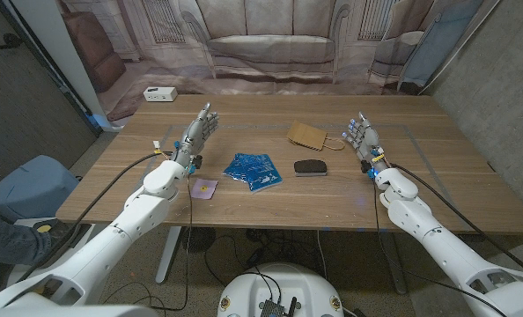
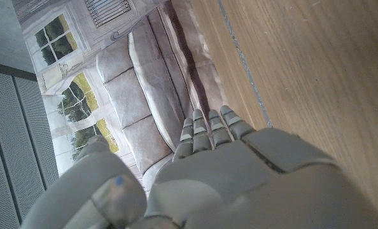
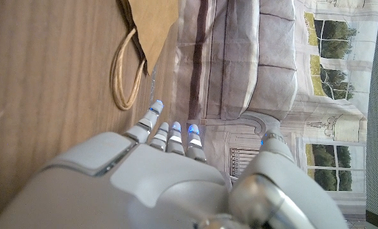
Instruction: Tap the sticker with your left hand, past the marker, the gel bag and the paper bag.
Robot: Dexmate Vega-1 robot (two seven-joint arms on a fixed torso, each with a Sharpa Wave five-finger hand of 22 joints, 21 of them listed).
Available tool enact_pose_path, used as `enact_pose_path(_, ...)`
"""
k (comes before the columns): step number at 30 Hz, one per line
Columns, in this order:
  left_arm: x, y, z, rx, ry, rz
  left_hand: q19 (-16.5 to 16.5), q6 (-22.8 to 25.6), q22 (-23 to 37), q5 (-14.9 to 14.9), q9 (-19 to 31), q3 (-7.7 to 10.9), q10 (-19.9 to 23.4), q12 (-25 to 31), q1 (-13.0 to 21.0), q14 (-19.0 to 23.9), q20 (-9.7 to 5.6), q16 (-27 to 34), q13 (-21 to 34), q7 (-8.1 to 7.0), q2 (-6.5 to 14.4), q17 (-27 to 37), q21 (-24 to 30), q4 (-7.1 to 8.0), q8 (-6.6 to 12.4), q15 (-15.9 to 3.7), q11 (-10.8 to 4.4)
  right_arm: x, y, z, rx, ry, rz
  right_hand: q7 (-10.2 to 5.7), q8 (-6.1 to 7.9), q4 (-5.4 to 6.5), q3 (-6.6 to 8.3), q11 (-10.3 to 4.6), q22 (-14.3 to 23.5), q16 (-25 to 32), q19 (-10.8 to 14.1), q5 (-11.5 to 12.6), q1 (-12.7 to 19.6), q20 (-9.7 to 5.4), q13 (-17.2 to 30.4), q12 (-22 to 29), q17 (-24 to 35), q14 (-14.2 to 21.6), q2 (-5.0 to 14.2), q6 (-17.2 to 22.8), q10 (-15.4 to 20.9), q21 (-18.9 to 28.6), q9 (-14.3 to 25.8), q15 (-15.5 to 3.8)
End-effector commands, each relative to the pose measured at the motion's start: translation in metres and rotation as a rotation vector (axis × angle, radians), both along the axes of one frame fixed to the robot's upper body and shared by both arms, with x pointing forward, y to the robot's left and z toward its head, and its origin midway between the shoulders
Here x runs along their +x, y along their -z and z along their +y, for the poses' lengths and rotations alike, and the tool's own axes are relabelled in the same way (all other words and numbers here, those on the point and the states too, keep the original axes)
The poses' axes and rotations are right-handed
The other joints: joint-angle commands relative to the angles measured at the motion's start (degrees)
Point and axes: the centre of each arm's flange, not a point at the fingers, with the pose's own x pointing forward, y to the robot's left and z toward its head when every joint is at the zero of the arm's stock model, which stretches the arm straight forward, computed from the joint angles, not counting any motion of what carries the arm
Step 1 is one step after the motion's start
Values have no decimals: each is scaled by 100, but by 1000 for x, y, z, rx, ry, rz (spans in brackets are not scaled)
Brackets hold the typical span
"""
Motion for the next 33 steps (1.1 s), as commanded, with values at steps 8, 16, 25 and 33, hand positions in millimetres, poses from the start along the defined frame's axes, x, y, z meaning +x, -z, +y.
enact_pose_path(8, -15, 3, 9, 47, -4, -45, 145, 227, 25, 52, 29, 5, 222, 81, 84, 219, 6, 84, -71, -17, 29, 6, 62, -57, 60, -32, -13, -11, -6, 9, -16, -20, -64, -8, 10, -25, 47, 40, 20, 4, 63, -1, 61, -34, 13, 0, 5, -23, 27, 18, 0, -44, 32, 52)
enact_pose_path(16, -18, 4, 3, 67, -32, -43, 188, 311, 24, 52, 31, -3, 300, 100, 91, 331, -8, 100, -115, 1, 27, 5, 63, -74, 68, -29, 21, -18, -10, 3, -16, -19, -122, 339, 71, -65, 29, 127, 19, 46, 251, -27, 70, -62, 4, 73, -41, 174, 21, 228, 317, -92, 30, 37)
enact_pose_path(25, -8, 14, -8, 39, 27, -40, 285, 422, 22, 51, 33, -32, 455, 141, 87, 505, 38, 126, -173, -19, 0, 5, 79, -94, 73, -43, 17, -16, -7, -3, -47, -37, -116, 257, 114, -67, -2, 121, 22, -24, 68, -41, 30, -72, 0, 26, -59, 52, 11, 425, 298, -251, 30, 34)
enact_pose_path(33, -23, 23, -9, 75, -19, -75, 329, 616, 21, 49, 36, -68, 573, 167, 80, 629, 52, 134, -218, -44, -47, 6, 72, -115, 113, -82, -6, -16, -2, -8, -52, -32, -100, 186, 101, -61, -14, 108, 24, -35, 54, -44, 6, -77, 0, 7, -62, 34, 14, 430, 284, -290, 31, 36)
